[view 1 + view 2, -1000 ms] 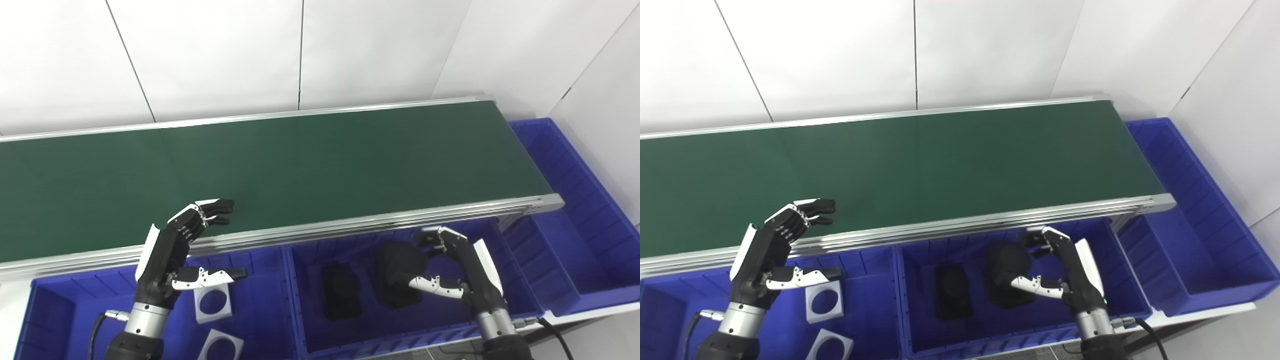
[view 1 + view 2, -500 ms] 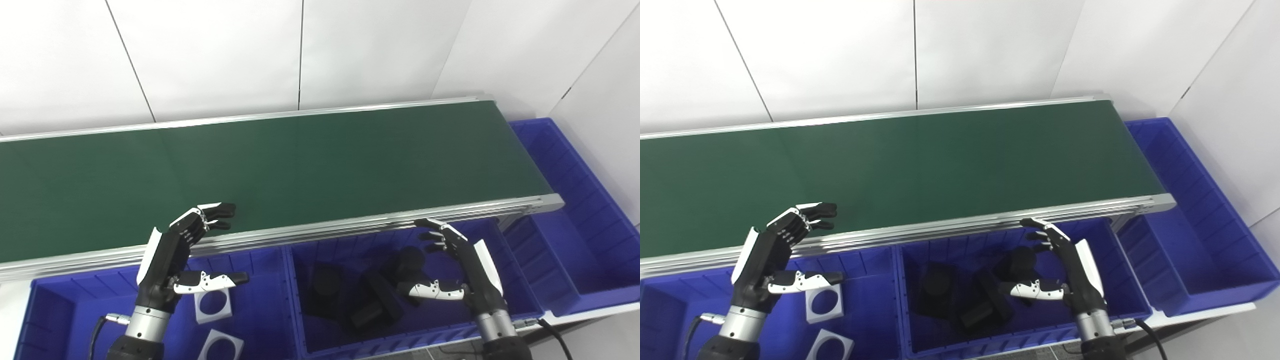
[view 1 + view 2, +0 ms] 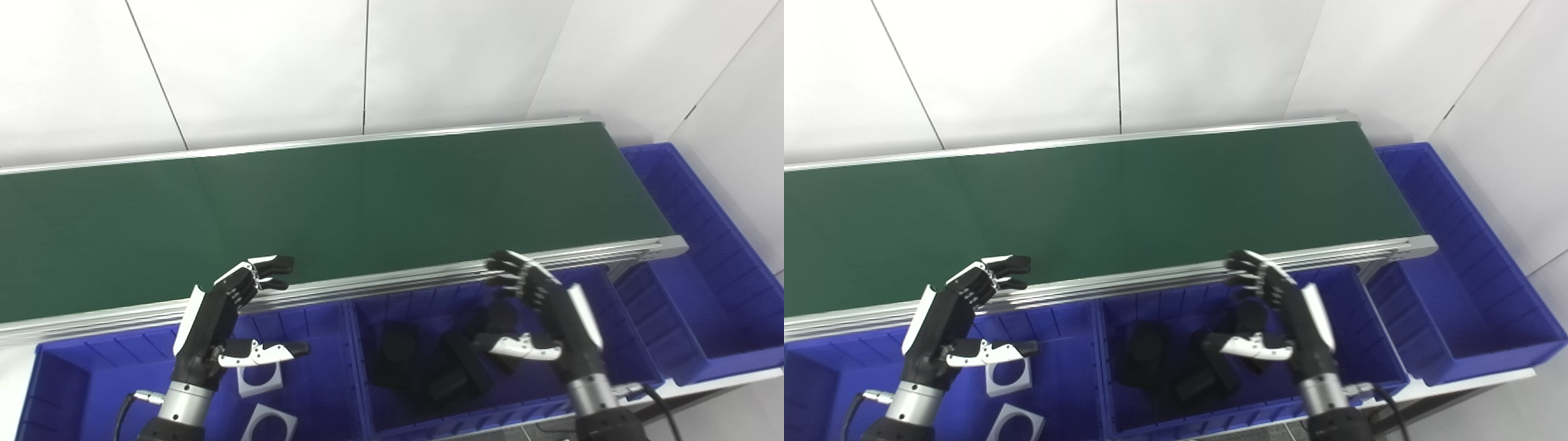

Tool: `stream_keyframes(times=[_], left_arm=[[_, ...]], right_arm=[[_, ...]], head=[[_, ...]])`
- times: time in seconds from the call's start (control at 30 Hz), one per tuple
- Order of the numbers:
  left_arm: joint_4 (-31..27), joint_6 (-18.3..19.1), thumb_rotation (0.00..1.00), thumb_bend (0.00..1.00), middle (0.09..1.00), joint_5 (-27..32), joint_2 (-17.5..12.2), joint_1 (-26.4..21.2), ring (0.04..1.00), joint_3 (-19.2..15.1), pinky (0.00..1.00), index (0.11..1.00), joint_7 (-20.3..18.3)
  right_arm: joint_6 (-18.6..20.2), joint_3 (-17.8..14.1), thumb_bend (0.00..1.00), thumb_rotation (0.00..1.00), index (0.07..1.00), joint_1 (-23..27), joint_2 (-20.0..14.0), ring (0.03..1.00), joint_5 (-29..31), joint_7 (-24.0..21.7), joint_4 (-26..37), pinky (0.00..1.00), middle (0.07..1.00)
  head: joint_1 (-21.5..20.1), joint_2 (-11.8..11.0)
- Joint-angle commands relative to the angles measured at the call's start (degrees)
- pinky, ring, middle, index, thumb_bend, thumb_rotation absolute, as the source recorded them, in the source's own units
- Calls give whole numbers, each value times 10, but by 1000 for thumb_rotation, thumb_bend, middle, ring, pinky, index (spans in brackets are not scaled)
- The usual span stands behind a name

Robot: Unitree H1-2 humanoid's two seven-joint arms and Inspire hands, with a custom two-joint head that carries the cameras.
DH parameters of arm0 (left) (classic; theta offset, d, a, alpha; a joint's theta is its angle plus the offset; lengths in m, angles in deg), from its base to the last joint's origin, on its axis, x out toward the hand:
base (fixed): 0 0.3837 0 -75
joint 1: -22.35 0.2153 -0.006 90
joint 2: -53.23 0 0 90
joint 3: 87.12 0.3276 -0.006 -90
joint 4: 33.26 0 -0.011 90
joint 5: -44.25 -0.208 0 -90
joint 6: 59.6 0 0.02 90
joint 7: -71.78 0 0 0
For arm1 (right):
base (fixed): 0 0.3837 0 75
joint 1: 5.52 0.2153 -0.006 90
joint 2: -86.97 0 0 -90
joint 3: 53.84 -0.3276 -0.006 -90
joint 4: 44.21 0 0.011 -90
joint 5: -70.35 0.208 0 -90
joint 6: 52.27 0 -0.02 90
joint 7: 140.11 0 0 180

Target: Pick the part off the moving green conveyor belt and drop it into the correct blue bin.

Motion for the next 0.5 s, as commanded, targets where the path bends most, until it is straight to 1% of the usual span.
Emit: stream_keyframes(times=[0.0,0.07,0.1,0.17,0.2,0.27,0.37,0.47], left_arm=[[-7,-27,61,782,751,-6,1,-7,729,2,630,682,2],[-5,-27,59,790,746,-12,2,-6,725,3,625,680,3],[-5,-27,65,793,745,-15,3,-5,730,4,626,680,5],[-3,-27,76,799,742,-25,4,-4,733,5,627,679,9],[-1,-27,77,802,740,-30,4,-3,731,6,627,679,11],[3,-27,78,809,736,-35,4,-3,726,8,627,676,13],[8,-27,94,808,742,-40,2,-2,727,11,634,679,13],[9,-27,87,801,746,-39,3,-2,732,15,648,681,11]], right_arm=[[7,14,1000,300,796,14,8,732,-4,-9,39,646,808],[8,30,1000,311,797,23,18,731,-21,-10,50,643,819],[6,35,1000,318,798,26,21,731,-29,-9,51,639,823],[2,43,1000,334,797,30,29,735,-42,-7,49,640,827],[1,47,1000,349,797,32,33,736,-46,-6,47,645,826],[-1,53,1000,357,796,38,43,741,-56,-3,40,649,829],[-18,60,971,312,774,50,66,721,-74,11,23,625,813],[-29,63,929,267,762,57,82,697,-80,20,9,602,799]], head=[[1,0],[23,-5],[23,-5],[34,-11],[36,-17],[36,-21],[43,-23],[51,-23]])
